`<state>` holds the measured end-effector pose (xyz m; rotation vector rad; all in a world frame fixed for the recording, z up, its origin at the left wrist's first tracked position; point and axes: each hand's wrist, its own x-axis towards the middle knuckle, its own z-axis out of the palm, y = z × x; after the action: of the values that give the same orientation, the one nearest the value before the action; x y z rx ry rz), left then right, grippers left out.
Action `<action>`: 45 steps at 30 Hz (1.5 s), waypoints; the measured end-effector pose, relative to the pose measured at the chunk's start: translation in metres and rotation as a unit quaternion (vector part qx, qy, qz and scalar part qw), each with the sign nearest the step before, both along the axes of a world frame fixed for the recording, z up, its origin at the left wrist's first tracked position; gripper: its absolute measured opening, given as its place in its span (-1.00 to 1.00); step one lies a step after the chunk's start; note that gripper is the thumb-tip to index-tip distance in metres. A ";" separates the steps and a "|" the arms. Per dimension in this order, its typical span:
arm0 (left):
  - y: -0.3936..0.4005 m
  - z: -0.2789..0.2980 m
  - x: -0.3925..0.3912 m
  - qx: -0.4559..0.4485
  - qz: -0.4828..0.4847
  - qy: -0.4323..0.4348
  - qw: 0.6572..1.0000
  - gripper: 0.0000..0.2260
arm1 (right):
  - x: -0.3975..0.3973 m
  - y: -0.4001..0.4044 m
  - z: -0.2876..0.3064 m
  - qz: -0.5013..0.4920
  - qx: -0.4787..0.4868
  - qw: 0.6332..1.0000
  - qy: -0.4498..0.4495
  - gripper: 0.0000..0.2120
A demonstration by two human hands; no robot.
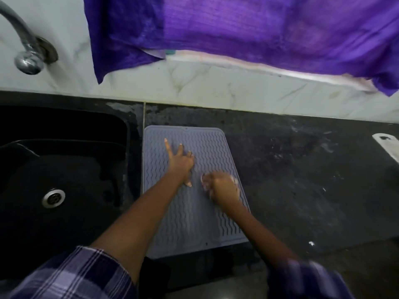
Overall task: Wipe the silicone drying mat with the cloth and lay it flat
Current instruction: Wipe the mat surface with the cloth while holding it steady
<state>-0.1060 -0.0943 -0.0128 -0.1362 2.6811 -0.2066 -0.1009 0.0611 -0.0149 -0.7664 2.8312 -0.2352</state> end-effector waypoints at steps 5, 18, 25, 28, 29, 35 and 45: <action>0.023 0.009 0.028 0.025 0.059 -0.015 0.998 -0.09 | 0.016 0.026 0.036 0.070 0.130 0.977 -0.153 -0.80; 0.054 -0.001 0.085 -0.027 0.052 0.003 0.998 0.05 | 0.105 0.086 0.000 0.058 0.091 0.990 -0.090 -0.77; 0.050 -0.007 0.089 -0.005 0.046 0.027 0.999 0.00 | 0.105 0.059 0.004 0.003 0.023 0.999 -0.022 -0.78; 0.034 -0.005 0.076 0.054 0.058 0.000 0.997 0.03 | 0.096 0.074 0.018 -0.024 0.062 0.989 -0.133 -0.80; 0.028 -0.003 0.066 0.069 0.066 0.003 0.995 0.03 | 0.078 0.075 0.032 -0.050 0.033 0.985 -0.160 -0.83; -0.009 0.001 -0.035 0.042 0.076 0.055 0.995 -0.22 | -0.068 -0.001 0.049 -0.168 -0.113 0.979 -0.016 -0.74; -0.027 -0.003 -0.125 -0.049 0.049 -0.045 0.997 -0.16 | -0.155 -0.075 -0.016 -0.060 0.013 0.994 0.086 -0.74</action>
<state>-0.2309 -0.1213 -0.0153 -0.2803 2.5686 -0.3067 -0.2558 -0.0141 -0.0308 -0.6413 3.0415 -0.1569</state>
